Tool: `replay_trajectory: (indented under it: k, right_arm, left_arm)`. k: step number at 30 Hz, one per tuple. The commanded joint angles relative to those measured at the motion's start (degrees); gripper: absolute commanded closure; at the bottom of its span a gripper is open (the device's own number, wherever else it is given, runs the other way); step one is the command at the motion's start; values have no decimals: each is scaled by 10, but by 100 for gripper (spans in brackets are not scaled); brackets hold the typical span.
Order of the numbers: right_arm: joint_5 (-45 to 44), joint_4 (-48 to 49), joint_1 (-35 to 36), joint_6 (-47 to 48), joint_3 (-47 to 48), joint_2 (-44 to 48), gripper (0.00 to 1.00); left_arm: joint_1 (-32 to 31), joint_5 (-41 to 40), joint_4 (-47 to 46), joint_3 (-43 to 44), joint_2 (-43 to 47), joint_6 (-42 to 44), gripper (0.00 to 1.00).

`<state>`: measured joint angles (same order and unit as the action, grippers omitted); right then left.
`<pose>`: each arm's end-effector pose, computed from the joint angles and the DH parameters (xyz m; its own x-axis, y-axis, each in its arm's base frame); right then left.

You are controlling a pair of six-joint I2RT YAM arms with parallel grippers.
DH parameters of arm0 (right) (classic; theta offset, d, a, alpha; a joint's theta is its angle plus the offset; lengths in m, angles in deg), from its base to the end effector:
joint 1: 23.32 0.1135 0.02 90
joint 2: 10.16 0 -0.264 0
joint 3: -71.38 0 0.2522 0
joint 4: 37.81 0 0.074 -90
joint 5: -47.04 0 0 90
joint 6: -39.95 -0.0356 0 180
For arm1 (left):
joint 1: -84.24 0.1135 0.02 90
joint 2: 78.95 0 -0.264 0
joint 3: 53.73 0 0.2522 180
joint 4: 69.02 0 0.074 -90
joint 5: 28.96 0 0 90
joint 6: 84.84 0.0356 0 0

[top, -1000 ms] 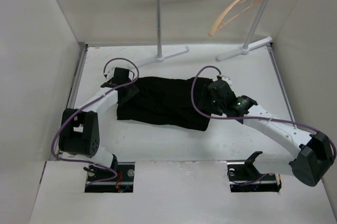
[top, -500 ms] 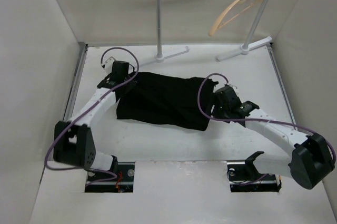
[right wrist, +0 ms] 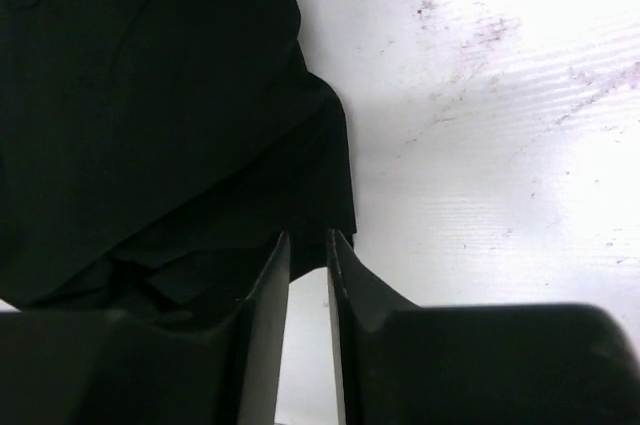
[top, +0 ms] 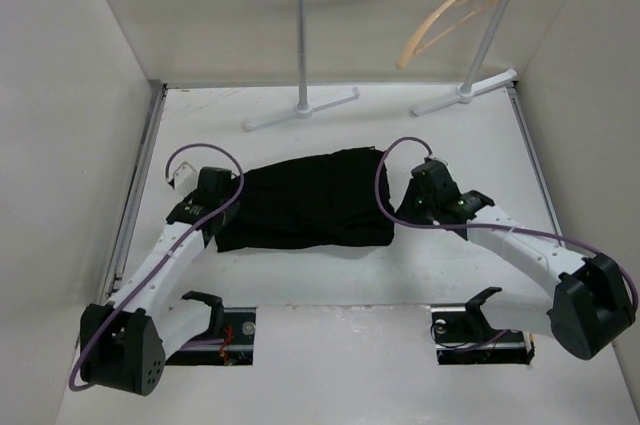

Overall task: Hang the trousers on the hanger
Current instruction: Fold the trousers at the center of the board.

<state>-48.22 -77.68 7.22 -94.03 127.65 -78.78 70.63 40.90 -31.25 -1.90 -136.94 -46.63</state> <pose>0.2059 0.1177 0.2189 -0.8076 0.3264 -0.4912 0.1434 0.9166 0.3733 0.2052 -0.0371 0.2358 -0.4013 -0.6619 -0.6332 -0.5423 0.7288 -0.4181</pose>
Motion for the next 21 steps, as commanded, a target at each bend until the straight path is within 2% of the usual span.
replay_trajectory:
  k: [1, 3, 5, 7, 8, 11, 12, 15, 17, 19, 21]
  right_arm:
    - [8, 8, 14, 6, 39, 3, 76]
    - [8, 5, 21, 5, 51, -3, 76]
    - [3, 5, 31, 6, 66, -10, 70]
    - [-2, 11, 35, 7, 84, -25, 55]
    - [-2, 14, 39, 8, 95, -36, 53]
    - [1, 15, 55, 10, 125, -72, 52]
    - [1, 17, 63, 8, 128, -79, 57]
    - [-3, 14, 87, 0, 130, -90, 69]
    - [-7, 13, 93, -5, 120, -93, 69]
    - [-12, 22, 92, -6, 103, -99, 64]
    - [-10, 30, 94, -3, 91, -107, 53]
  left_arm:
    - [26, -19, 30, -30, -1, -33, 74]
    - [41, -9, 34, -33, -4, -32, 59]
    - [50, 1, 43, -28, 23, -27, 50]
    - [51, -2, 57, -10, 72, -21, 48]
    - [51, -6, 71, 9, 92, -18, 48]
    - [33, -38, 102, 72, 113, -3, 49]
    - [19, -40, 98, 90, 105, 0, 49]
    - [-51, -11, 61, 145, 24, -2, 51]
    - [-123, 6, 10, 179, -51, -9, 51]
    - [-184, 15, -43, 212, -128, -9, 51]
    - [-219, 36, -76, 243, -197, -7, 51]
